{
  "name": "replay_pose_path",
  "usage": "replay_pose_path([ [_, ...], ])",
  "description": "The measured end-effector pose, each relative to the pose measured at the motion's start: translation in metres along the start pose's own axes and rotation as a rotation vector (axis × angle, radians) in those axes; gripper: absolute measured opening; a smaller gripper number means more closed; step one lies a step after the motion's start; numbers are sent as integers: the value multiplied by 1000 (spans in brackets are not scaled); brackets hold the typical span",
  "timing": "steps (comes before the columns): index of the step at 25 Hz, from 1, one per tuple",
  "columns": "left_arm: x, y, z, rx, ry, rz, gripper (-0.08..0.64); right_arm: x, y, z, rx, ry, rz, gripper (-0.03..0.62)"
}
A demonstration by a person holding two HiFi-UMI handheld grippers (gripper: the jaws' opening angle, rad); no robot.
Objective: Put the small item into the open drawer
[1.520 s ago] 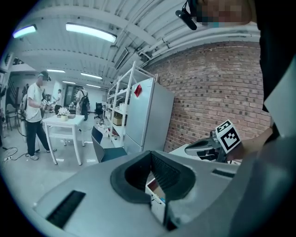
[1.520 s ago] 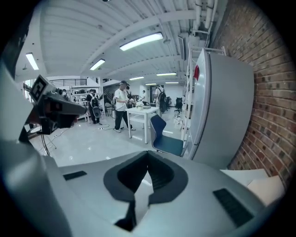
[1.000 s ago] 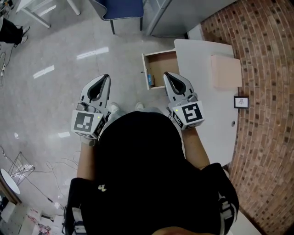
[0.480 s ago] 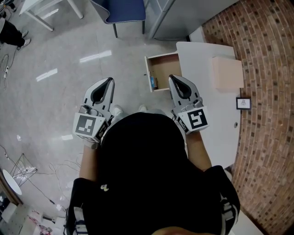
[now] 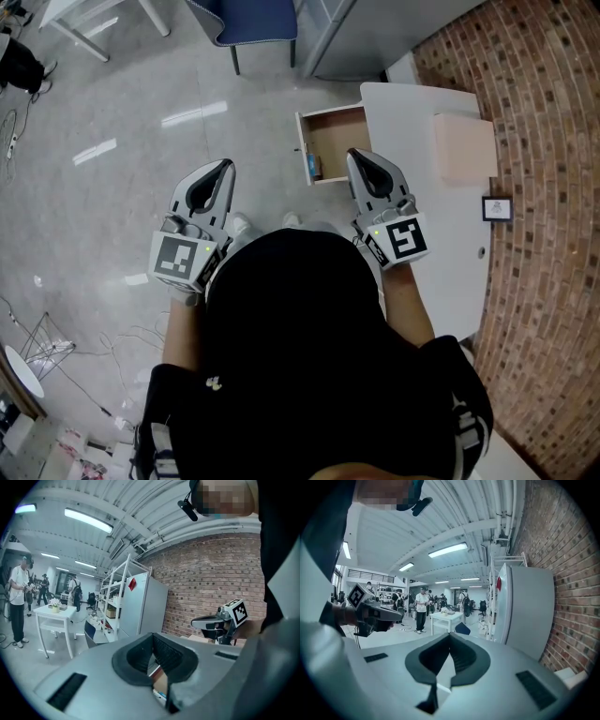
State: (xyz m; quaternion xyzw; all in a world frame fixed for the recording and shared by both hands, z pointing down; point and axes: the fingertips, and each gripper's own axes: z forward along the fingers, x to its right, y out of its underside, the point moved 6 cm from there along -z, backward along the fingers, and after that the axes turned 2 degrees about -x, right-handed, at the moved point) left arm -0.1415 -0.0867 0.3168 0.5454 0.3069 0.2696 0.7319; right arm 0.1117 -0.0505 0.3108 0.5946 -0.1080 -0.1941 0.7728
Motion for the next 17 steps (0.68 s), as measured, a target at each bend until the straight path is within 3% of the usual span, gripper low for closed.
replay_pose_path([
  [17,-2,7,-14,-9,-2,-9,3,-11,9,-3,-30,21,11,11],
])
